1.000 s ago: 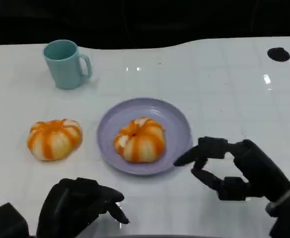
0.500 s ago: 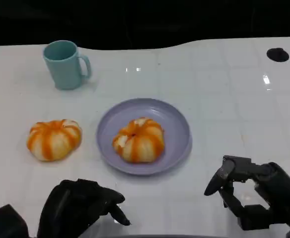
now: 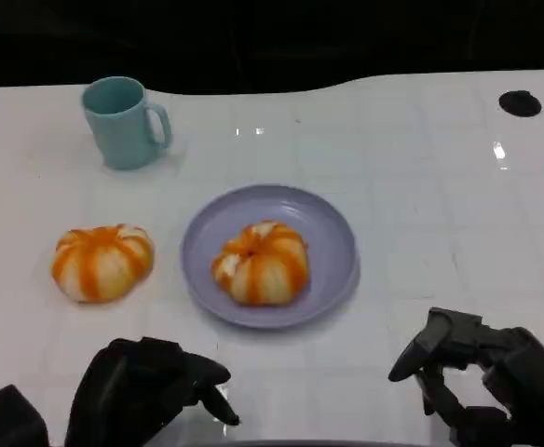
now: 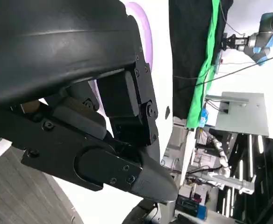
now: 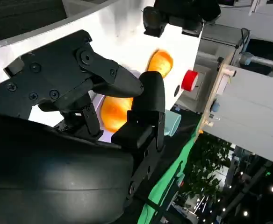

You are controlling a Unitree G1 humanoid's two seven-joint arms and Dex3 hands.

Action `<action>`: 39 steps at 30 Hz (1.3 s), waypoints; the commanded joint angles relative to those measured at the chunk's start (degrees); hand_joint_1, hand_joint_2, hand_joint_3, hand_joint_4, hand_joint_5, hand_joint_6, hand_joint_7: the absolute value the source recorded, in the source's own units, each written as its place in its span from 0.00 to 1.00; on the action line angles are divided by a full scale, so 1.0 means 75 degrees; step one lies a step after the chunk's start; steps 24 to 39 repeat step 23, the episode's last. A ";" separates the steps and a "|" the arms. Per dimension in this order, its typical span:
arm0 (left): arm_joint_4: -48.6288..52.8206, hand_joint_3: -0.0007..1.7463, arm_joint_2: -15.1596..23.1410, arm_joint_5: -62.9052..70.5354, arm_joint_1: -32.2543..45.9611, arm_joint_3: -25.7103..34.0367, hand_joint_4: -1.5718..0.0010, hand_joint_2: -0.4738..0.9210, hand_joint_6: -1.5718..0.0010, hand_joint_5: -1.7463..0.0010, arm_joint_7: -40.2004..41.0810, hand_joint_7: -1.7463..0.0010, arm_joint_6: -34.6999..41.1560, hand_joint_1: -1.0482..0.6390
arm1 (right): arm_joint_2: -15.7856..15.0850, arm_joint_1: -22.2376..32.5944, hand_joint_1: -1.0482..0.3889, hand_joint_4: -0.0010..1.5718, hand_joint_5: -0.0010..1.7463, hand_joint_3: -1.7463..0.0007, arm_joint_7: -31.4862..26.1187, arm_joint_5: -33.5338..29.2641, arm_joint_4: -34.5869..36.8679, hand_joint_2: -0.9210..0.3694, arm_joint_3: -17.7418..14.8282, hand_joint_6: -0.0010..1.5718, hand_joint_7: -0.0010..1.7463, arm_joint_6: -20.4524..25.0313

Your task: Grasp the bread from the table and place it into the plate.

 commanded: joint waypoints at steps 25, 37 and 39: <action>0.0063 0.00 0.0286 -0.0174 -0.0004 0.0298 0.22 0.96 0.01 0.50 -0.0366 1.00 0.0022 0.06 | 0.0446 -0.0073 0.53 0.52 1.00 0.52 -0.0289 -0.0336 0.0523 0.20 -0.0130 0.46 0.72 -0.0406; 0.0063 0.00 0.0286 -0.0174 -0.0004 0.0298 0.22 0.96 0.01 0.50 -0.0366 1.00 0.0022 0.06 | 0.0446 -0.0073 0.53 0.52 1.00 0.52 -0.0289 -0.0336 0.0523 0.20 -0.0130 0.46 0.72 -0.0406; 0.0063 0.00 0.0286 -0.0174 -0.0004 0.0298 0.22 0.96 0.01 0.50 -0.0366 1.00 0.0022 0.06 | 0.0446 -0.0073 0.53 0.52 1.00 0.52 -0.0289 -0.0336 0.0523 0.20 -0.0130 0.46 0.72 -0.0406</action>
